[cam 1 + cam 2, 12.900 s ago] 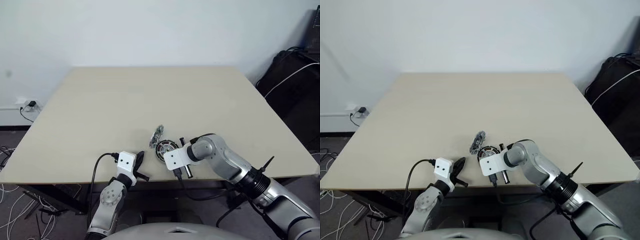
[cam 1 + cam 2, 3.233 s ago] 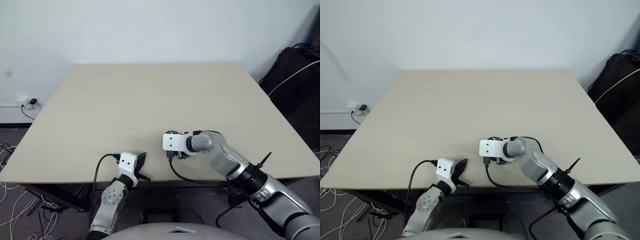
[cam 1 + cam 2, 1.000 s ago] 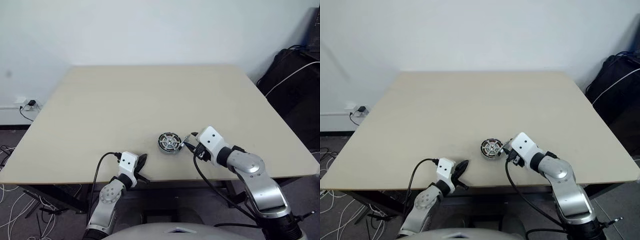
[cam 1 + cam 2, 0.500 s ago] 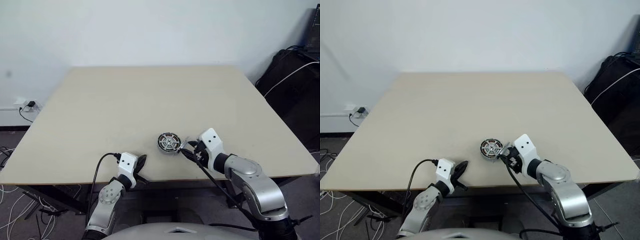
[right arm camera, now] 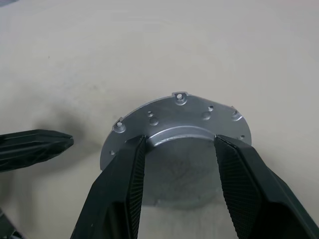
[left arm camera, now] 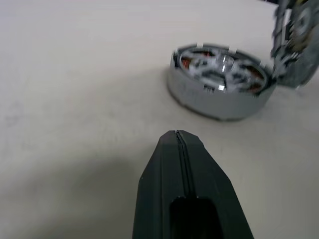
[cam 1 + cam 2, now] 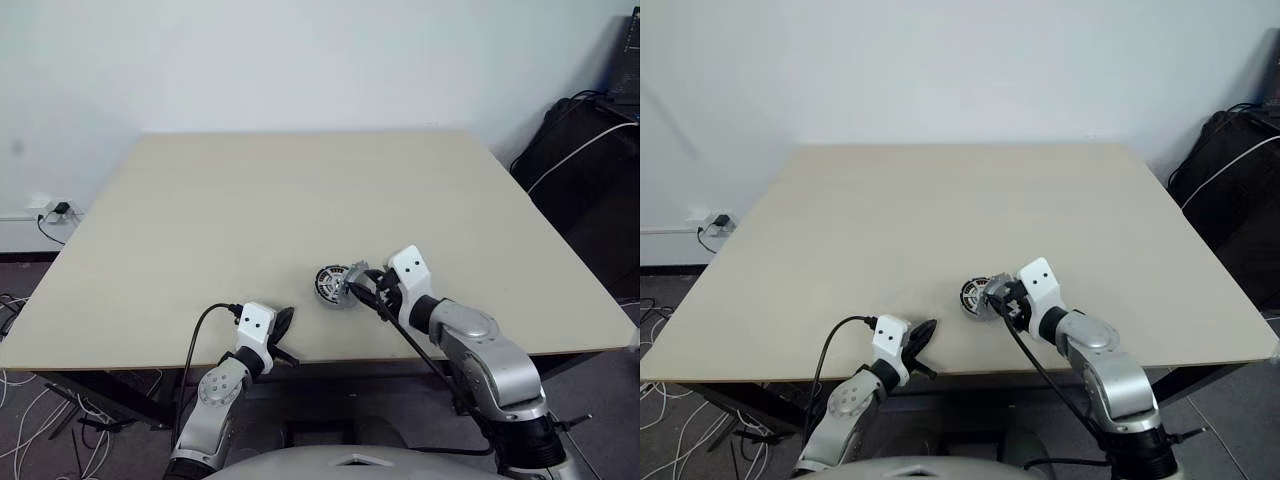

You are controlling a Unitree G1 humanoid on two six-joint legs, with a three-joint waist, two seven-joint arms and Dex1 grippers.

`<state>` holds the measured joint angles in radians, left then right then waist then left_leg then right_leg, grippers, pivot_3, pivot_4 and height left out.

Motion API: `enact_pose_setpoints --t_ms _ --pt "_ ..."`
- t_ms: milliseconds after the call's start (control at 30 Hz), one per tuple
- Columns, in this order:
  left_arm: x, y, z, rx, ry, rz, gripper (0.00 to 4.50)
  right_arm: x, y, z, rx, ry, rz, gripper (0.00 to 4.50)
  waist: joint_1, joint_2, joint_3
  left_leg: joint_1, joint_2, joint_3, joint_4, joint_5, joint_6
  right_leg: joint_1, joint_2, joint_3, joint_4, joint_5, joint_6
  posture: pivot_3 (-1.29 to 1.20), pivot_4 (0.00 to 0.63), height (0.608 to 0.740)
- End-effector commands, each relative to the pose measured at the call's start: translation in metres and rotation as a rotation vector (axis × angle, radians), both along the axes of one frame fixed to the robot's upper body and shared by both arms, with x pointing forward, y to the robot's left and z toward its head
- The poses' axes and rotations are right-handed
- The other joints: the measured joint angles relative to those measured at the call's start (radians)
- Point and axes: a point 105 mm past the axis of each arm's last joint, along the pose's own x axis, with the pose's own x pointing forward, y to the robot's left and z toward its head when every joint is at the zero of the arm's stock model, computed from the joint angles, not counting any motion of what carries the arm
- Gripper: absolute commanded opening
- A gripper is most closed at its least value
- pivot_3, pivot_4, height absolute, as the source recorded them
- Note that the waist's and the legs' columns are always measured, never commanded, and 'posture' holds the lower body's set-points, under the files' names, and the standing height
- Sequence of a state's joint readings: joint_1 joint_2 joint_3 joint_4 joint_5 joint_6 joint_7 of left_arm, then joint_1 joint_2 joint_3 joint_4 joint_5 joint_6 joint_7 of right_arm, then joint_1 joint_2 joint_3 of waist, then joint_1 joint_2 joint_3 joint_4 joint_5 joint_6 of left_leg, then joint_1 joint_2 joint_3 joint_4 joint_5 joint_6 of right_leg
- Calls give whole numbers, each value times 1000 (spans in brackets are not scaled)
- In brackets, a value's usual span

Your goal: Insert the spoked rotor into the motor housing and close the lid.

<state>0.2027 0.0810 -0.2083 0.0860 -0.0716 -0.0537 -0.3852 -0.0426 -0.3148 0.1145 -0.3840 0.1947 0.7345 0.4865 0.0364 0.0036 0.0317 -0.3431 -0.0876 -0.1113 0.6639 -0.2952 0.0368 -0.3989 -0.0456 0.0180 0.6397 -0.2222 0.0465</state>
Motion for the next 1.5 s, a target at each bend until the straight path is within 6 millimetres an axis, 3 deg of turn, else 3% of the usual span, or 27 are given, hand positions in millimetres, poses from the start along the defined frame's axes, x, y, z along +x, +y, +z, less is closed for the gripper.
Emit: enact_pose_setpoints --t_ms 33,533,933,1033,1300,1367,1500 --pt "5 -3 16 -10 -53 -2 0 12 3 5 -20 -49 -10 2313 0 0 0 0 0 0 0 0 0 0 0 0 0 0 0 0 0 740" --pt "3 4 8 -3 -42 16 0 40 6 -24 -87 10 -15 2313 3 1 0 0 0 0 -1 2 4 -1 0 -1 -1 0 -1 0 0 740" --pt "1 7 -2 -1 -34 23 0 36 16 -48 -100 81 0 2313 -5 4 -2 0 0 0 -2 2 4 -1 0 0 -1 0 -1 0 0 740" --pt "2 7 -3 0 -35 23 0 36 17 -40 -83 49 -3 2313 -6 4 -2 0 0 0 -2 2 4 -1 0 -1 -1 0 -1 0 0 740" --pt "1 6 -3 -4 -41 27 0 39 20 16 129 -157 -147 2313 -5 4 -2 -5 -1 1 -2 2 4 -8 0 1 1 0 -1 0 0 740" --pt "1 5 -1 -7 -45 26 0 38 22 21 190 -164 -210 2313 -6 4 -2 -5 0 0 -2 2 4 -8 0 1 1 0 -1 0 0 740" --pt "4 1 1 -10 -47 12 0 40 32 10 86 -188 -310 2313 -8 5 -2 -5 0 1 -2 2 3 -9 1 2 2 0 -1 0 0 740"
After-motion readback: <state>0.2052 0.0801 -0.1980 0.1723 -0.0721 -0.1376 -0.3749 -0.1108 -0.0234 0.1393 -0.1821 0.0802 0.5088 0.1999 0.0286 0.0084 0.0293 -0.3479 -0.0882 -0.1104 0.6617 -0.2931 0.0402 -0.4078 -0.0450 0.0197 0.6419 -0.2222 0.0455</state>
